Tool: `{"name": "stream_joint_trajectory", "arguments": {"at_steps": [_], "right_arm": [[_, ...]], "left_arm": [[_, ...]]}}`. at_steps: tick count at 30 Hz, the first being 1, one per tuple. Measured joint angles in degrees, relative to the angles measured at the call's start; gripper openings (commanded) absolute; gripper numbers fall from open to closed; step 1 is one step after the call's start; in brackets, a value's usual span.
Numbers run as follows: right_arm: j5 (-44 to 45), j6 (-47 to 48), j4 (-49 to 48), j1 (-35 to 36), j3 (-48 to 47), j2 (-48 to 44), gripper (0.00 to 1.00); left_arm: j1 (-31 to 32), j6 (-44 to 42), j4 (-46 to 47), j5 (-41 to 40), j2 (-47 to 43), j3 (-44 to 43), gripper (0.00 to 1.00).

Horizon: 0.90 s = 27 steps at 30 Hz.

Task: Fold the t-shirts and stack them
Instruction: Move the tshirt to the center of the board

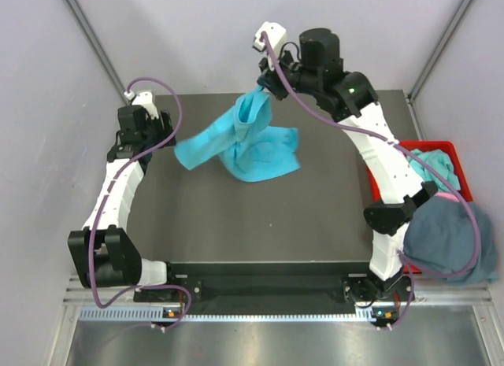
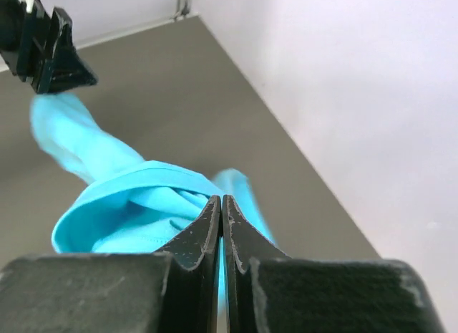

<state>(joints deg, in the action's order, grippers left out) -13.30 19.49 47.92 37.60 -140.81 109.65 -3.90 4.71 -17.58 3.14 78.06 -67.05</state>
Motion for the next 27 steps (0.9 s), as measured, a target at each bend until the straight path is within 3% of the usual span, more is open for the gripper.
{"name": "stream_joint_trajectory", "arguments": {"at_steps": [4, 8, 15, 22, 23, 24, 26, 27], "right_arm": [[0.76, 1.18, -3.10, -1.64, 6.05, -4.85, 0.00], [1.92, 2.86, -6.69, -5.05, 24.37, -10.51, 0.00], [4.28, 7.17, -3.30, -9.81, 52.39, -8.00, 0.00], [-1.84, 9.92, 4.46, -12.92, 56.94, -6.03, 0.05], [-3.41, 10.03, 4.72, -12.87, 56.94, -6.03, 0.12], [-4.48, 9.92, 4.70, -12.87, 56.94, -6.03, 0.42], [-6.54, 9.33, 4.44, -12.85, 56.94, -6.03, 0.65], [-7.19, 8.94, 4.04, -12.85, 56.96, -6.03, 0.90]], "left_arm": [[-0.07, 0.39, 0.39, 0.72, 0.28, 0.00, 0.70], [-0.09, 0.92, 0.44, 1.44, 1.25, 0.00, 0.70], [-0.15, 1.44, 0.46, 3.13, 3.17, -0.04, 0.70], [-0.13, 1.84, -0.42, 12.11, 12.55, -4.87, 0.68], [-0.11, 1.88, -0.70, 13.99, 16.02, -7.67, 0.67], [-0.09, 2.08, -0.76, 15.50, 19.15, -9.99, 0.67], [-0.07, 2.75, -1.07, 18.80, 25.81, -15.21, 0.66], [-0.02, 2.97, -1.09, 20.11, 28.76, -17.25, 0.66]]}}
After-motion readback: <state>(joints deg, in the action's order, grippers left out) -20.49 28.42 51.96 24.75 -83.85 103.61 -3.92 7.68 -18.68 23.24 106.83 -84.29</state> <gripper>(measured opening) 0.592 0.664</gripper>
